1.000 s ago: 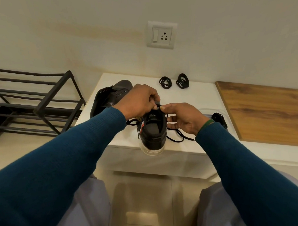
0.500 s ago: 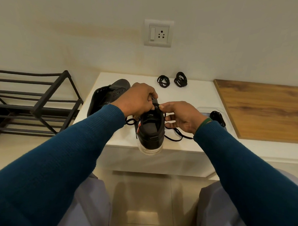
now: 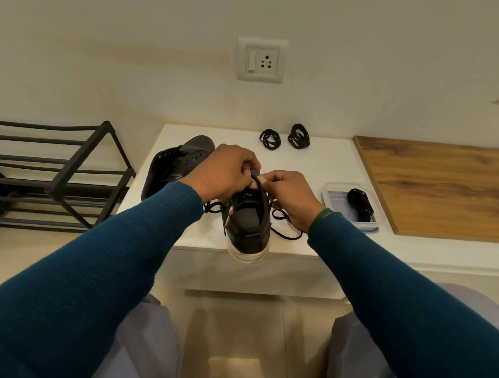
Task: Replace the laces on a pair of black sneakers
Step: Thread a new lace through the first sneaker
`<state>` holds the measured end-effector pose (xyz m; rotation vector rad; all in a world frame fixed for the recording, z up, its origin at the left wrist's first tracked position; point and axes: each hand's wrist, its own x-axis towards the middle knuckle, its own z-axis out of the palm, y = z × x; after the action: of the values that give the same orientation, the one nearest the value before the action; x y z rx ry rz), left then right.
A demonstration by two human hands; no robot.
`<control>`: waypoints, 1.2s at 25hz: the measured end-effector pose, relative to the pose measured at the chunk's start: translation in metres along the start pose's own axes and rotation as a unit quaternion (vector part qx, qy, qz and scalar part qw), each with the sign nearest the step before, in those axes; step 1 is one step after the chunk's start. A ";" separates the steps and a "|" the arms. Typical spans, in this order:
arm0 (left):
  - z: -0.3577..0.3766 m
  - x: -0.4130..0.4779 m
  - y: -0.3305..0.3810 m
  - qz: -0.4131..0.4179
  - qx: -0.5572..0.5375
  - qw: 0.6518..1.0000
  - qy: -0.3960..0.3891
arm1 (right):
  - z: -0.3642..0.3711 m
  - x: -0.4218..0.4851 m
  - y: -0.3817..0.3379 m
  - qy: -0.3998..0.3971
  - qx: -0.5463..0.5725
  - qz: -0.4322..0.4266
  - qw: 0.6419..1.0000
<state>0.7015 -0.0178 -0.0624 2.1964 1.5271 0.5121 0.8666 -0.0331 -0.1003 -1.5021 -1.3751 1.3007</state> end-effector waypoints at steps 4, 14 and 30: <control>-0.004 0.001 -0.008 -0.008 -0.008 1.000 -0.012 | -0.025 0.012 -0.043 0.141 0.375 -0.043 0.915; -0.008 -0.001 -0.014 0.010 0.015 1.000 -0.012 | -0.041 0.001 -0.062 0.027 0.259 -0.193 0.946; -0.009 -0.002 -0.020 -0.021 -0.013 0.999 -0.037 | -0.049 0.002 -0.051 -0.139 -0.456 -0.043 0.878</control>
<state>0.6807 -0.0120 -0.0649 2.1348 1.5170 0.4309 0.9003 -0.0161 -0.0408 -1.8269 -2.4315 0.8335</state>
